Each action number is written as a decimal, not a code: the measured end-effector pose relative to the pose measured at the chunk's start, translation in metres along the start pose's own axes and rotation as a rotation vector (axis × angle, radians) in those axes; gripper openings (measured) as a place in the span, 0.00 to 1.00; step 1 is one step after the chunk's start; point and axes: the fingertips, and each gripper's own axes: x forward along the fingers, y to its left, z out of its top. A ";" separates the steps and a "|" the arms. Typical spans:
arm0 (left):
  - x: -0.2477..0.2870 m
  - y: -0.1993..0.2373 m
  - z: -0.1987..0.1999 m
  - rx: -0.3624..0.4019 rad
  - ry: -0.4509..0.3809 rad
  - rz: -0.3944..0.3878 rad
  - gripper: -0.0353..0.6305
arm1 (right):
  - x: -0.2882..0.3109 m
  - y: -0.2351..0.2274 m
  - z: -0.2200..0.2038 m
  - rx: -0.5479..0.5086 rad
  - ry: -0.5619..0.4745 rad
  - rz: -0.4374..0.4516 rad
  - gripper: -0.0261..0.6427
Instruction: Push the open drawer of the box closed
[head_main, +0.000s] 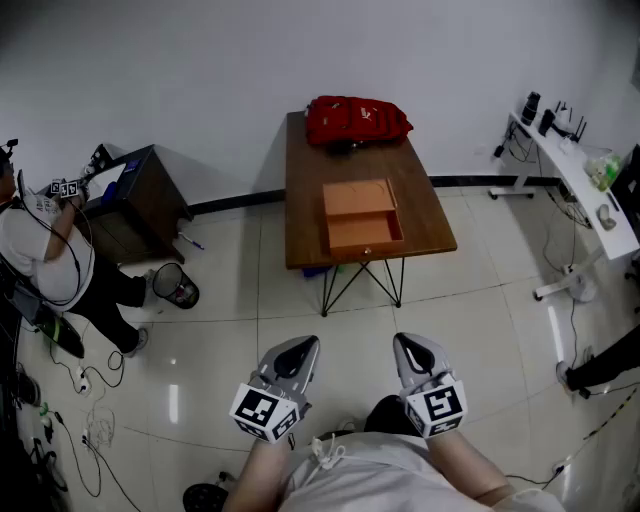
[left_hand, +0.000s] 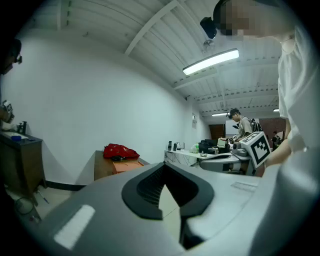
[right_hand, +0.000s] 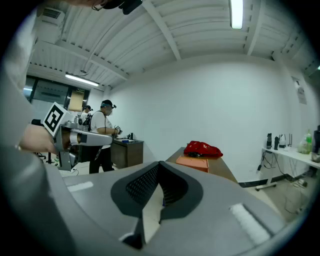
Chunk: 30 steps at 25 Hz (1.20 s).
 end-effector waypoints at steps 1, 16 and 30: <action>0.002 0.001 -0.003 -0.003 0.005 -0.001 0.06 | 0.001 -0.002 -0.003 0.014 0.008 -0.006 0.05; 0.107 0.066 -0.016 -0.060 0.066 0.040 0.06 | 0.098 -0.084 -0.024 0.084 0.067 0.026 0.05; 0.281 0.136 -0.064 -0.129 0.234 0.071 0.06 | 0.232 -0.208 -0.071 0.102 0.230 0.131 0.05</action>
